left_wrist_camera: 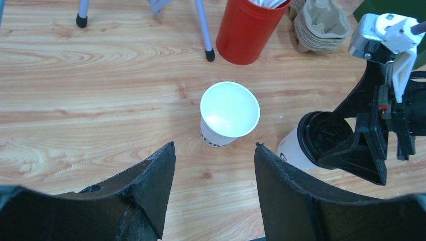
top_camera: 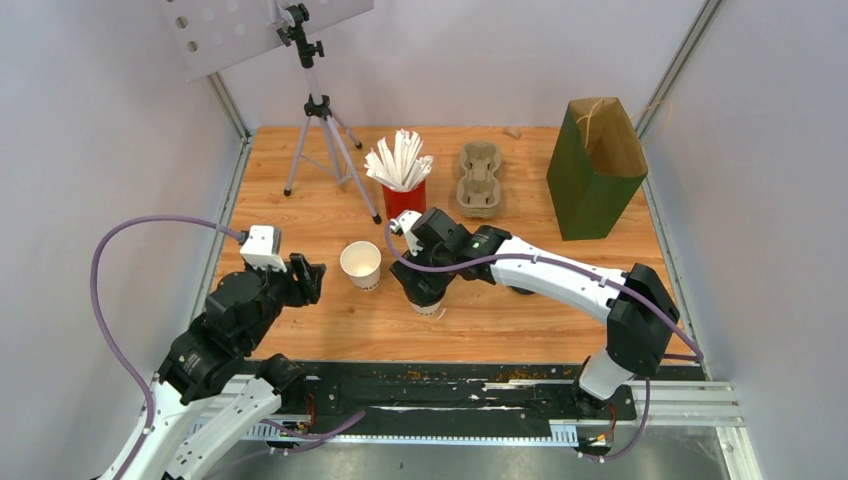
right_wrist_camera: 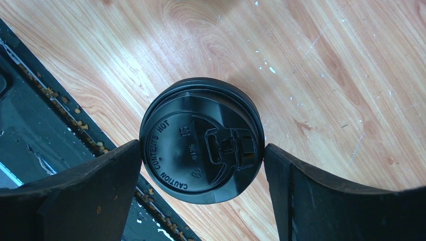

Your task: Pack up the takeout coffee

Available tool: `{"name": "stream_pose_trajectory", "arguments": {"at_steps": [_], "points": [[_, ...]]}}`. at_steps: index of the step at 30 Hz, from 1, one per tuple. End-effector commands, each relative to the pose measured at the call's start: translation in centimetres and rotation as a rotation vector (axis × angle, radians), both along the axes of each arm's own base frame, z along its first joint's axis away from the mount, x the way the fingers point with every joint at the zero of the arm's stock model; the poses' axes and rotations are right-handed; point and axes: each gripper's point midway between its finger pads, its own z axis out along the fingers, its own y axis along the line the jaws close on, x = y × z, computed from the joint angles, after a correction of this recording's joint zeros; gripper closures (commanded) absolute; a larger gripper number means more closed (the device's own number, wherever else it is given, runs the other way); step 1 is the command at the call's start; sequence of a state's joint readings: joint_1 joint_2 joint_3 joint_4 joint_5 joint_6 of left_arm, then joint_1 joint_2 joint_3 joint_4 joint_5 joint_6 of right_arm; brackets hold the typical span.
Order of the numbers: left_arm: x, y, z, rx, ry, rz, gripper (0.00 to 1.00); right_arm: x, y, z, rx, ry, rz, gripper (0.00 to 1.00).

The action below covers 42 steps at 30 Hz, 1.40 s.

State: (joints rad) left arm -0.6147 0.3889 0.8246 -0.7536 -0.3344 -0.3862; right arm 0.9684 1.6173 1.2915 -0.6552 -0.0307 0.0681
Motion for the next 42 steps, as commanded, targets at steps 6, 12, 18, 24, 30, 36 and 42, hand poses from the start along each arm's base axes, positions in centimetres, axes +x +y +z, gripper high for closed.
{"name": "stream_pose_trajectory", "arguments": {"at_steps": [6,12,18,24,30,36,42], "points": [[0.1,0.5,-0.5,0.019,-0.006,0.020,0.34,0.3,0.1,-0.6,-0.007,-0.016,-0.014,0.21],[0.1,0.8,-0.4,0.022,-0.015,0.031,0.34,-0.5,-0.2,-2.5,-0.005,0.024,-0.030,0.25],[0.1,0.9,-0.4,0.028,-0.015,0.037,0.33,-1.1,-0.5,-3.9,-0.011,0.052,-0.040,0.25],[0.1,0.9,-0.3,0.026,-0.017,0.037,0.33,0.4,0.4,-1.6,0.006,-0.008,-0.037,0.25],[0.1,0.7,-0.2,0.000,-0.018,0.034,0.32,4.3,1.6,1.1,0.016,-0.098,-0.081,0.26],[0.1,0.1,-0.5,-0.020,-0.003,0.020,0.32,8.1,1.9,0.5,0.000,-0.085,-0.136,0.26],[0.3,-0.2,-0.1,-0.014,0.000,0.009,0.32,10.2,-1.5,0.2,-0.037,-0.040,-0.236,0.25]]}}
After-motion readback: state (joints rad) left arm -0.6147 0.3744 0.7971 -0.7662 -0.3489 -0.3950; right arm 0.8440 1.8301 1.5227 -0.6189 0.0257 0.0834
